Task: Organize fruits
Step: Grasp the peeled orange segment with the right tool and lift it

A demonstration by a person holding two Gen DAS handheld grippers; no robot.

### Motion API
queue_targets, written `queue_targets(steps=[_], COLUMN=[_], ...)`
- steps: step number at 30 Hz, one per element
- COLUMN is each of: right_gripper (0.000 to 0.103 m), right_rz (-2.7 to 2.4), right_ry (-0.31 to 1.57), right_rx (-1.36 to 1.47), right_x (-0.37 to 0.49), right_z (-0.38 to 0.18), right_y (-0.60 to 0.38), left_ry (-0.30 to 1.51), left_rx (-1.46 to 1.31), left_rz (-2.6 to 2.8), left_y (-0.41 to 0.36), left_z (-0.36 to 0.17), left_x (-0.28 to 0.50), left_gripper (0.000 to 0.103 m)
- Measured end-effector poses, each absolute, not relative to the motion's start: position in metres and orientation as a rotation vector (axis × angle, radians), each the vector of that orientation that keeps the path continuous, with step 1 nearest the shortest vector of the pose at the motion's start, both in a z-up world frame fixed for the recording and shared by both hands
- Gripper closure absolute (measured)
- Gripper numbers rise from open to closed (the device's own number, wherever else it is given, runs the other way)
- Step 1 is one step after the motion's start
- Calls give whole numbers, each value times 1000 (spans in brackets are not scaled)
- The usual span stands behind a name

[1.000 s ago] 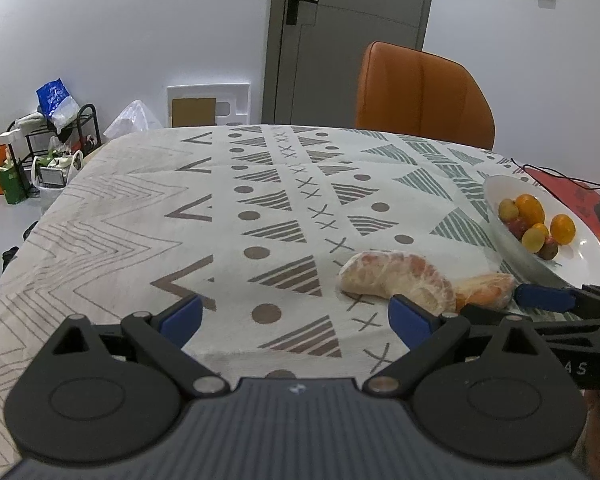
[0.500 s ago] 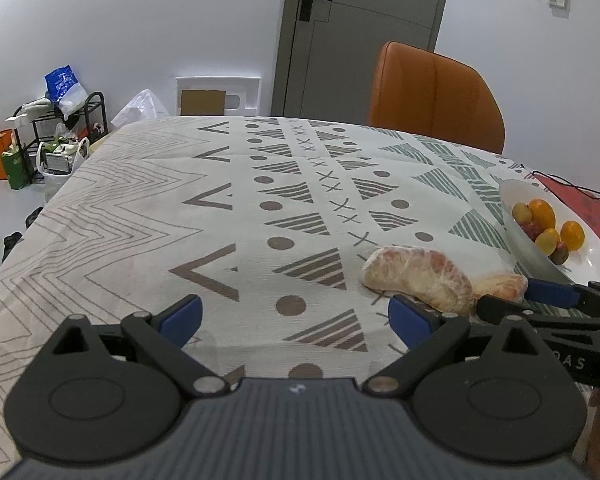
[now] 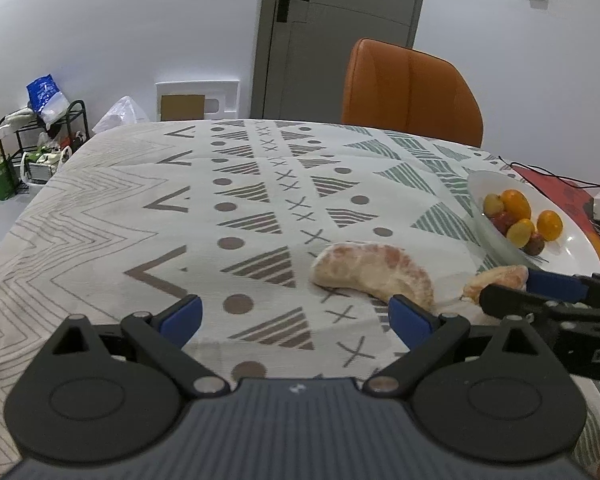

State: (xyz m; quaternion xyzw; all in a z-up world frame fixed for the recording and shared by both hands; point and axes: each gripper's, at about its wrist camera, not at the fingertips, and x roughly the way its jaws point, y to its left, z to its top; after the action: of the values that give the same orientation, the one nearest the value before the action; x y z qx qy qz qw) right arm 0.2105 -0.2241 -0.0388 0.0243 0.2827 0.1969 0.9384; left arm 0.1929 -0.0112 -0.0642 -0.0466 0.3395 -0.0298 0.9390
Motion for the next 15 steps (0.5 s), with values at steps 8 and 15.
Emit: queue_targets(steps=[8, 15], right_gripper=[42, 42], right_rz=[407, 353], right_ry=[520, 499], right_rx=[79, 110], right_x=[202, 199], right_z=[-21, -18], right_y=[-239, -262], left_ry=[685, 692], left_rx=[-86, -71], left_rz=[-73, -99], left_y=[-24, -41], left_z=[-59, -63], left_x=[199, 207], left_gripper=[4, 5])
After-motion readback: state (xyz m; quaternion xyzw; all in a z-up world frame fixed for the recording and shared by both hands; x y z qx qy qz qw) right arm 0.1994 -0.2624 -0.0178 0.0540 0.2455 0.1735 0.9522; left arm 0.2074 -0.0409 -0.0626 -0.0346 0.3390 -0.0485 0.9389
